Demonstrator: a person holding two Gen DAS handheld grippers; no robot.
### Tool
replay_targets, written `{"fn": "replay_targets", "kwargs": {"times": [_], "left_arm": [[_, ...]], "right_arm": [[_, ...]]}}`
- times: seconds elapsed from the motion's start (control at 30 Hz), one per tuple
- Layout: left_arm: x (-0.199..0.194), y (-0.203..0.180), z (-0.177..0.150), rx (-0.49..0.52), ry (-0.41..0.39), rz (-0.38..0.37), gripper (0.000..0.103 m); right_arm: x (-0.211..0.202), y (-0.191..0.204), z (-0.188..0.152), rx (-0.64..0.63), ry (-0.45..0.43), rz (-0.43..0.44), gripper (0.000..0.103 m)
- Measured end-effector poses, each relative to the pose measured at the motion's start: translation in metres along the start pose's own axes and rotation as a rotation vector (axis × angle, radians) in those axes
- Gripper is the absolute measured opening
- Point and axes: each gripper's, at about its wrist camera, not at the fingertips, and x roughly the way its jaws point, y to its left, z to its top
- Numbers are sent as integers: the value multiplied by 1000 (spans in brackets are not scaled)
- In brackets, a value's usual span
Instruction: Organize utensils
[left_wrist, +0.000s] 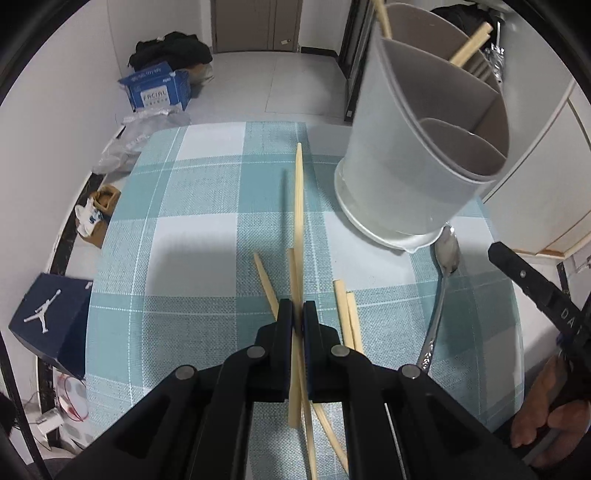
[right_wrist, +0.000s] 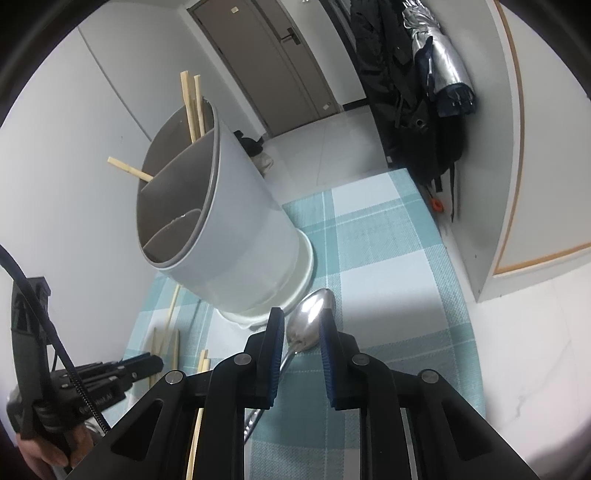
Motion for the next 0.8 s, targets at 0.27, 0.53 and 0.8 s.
{"fn": "replay_targets", "kwargs": {"times": [0.27, 0.53, 0.8], "left_arm": [[17, 17, -7, -29, 98, -78, 2], [23, 44, -5, -122, 74, -179, 2], [28, 68, 0, -200, 77, -248, 4]], "right_arm": [[3, 4, -3, -21, 23, -3, 20], [2, 20, -14, -92, 42, -12, 20], [-5, 35, -19, -141, 55, -25, 27]]}}
